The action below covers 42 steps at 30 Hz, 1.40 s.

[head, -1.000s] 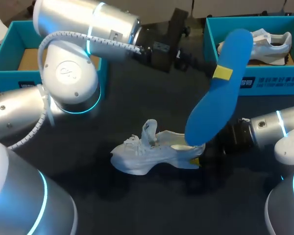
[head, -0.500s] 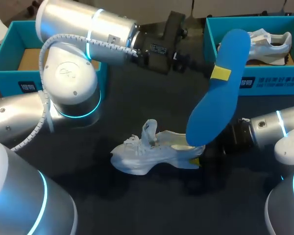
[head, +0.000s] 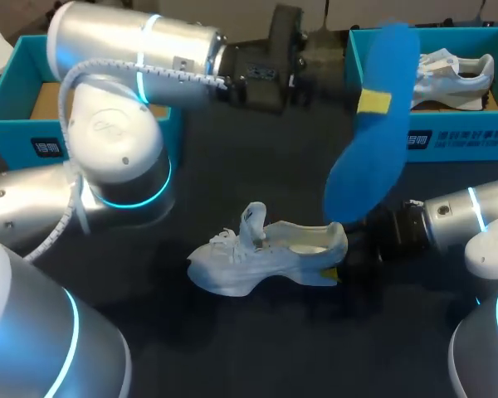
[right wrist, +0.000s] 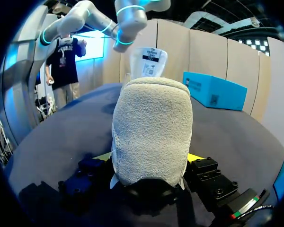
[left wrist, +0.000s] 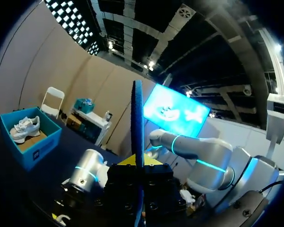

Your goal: Take the shoe out of the shoebox, open the shoe tongue, remove and reinsert the insole, then place the shoe into the shoebox

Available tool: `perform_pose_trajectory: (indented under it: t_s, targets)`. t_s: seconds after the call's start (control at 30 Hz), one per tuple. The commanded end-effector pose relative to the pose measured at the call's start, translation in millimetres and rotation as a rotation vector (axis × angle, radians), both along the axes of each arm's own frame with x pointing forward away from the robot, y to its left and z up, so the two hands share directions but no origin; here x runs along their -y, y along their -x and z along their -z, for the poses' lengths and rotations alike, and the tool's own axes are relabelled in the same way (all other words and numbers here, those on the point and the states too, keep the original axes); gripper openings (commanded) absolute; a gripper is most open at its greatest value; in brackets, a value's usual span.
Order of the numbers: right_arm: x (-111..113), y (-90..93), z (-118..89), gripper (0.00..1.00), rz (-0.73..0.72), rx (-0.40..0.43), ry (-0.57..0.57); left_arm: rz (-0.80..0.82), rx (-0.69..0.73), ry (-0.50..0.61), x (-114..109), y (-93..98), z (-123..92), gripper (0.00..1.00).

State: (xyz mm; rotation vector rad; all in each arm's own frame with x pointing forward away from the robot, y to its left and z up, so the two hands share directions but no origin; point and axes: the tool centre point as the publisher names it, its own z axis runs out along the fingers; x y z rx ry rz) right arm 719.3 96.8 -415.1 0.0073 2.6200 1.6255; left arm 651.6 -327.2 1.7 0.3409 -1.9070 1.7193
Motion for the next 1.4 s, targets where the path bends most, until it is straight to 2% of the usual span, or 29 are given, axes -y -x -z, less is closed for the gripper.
perform_pose_trajectory:
  t_s: [0.03,0.13,0.5,0.83,1.13,1.4]
  targets:
    - [-0.3,0.2,0.3,0.00,0.000,-0.002,0.006,-0.043,-0.123,0.053,-19.4,16.0,-6.9,0.00]
    - [-0.3,0.2,0.3,0.00,0.000,-0.002,0.006,-0.041,-0.269,0.039,-21.5,14.1,-17.8,0.00]
    - [-0.3,0.2,0.3,0.00,0.000,-0.002,0.006,0.009,-0.470,0.010,-39.8,22.7,-50.0,0.00]
    - [-0.3,0.2,0.3,0.00,0.000,-0.002,0.006,0.047,-0.530,0.041,-62.8,33.9,-71.1,0.00]
    - [-0.3,0.2,0.3,0.00,0.000,-0.002,0.006,0.057,-0.531,0.057,-76.8,45.9,-76.1,0.00]
    - [-0.3,0.2,0.3,0.00,0.000,-0.002,0.006,0.026,-0.471,0.079,-84.3,56.6,-78.0,0.00]
